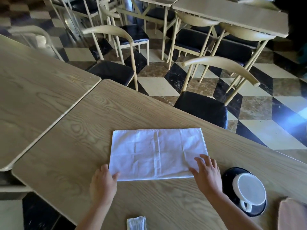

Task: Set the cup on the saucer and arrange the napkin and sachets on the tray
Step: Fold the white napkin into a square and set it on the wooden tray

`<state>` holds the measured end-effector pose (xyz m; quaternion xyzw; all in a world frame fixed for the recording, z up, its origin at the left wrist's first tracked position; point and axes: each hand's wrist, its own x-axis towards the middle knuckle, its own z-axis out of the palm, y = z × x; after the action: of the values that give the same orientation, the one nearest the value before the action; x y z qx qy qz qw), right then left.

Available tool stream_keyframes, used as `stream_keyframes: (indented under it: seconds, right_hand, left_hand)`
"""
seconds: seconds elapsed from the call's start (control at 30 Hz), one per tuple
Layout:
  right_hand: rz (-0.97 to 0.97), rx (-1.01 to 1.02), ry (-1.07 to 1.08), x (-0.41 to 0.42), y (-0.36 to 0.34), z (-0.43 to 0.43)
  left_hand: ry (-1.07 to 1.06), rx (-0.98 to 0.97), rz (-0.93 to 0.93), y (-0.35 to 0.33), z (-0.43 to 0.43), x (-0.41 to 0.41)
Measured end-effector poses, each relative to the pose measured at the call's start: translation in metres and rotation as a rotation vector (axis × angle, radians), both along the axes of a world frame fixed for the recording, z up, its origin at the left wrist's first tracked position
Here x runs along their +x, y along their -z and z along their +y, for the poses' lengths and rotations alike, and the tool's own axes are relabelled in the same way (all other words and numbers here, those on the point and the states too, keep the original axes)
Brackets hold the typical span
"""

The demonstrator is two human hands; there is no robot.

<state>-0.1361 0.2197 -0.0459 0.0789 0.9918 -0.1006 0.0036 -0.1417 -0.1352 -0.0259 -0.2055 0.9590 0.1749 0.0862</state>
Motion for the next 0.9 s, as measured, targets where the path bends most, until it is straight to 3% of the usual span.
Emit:
stream_keyframes:
  seconds: [0.23, 0.4, 0.47, 0.57, 0.63, 0.9]
  right_hand:
    - [0.037, -0.034, 0.007, 0.006, -0.002, 0.005]
    - [0.020, -0.065, 0.027, 0.005, -0.002, 0.004]
    - [0.008, -0.067, 0.023, 0.004, -0.002, 0.005]
    - [-0.016, -0.077, 0.035, 0.003, -0.004, 0.007]
    - [-0.022, -0.083, 0.030, 0.004, -0.004, 0.007]
    - [-0.083, -0.057, -0.015, 0.013, -0.010, 0.008]
  left_hand:
    - [-0.215, 0.021, -0.147, -0.003, 0.002, -0.007]
    - [-0.226, 0.130, -0.043, -0.001, 0.006, -0.010]
    - [-0.331, 0.263, -0.016, 0.000, 0.007, -0.008]
    - [-0.639, 0.723, 0.051, 0.000, 0.006, -0.010]
    - [-0.748, 0.907, 0.119, -0.004, 0.004, -0.009]
    - [-0.791, 0.979, 0.213, -0.006, -0.015, 0.003]
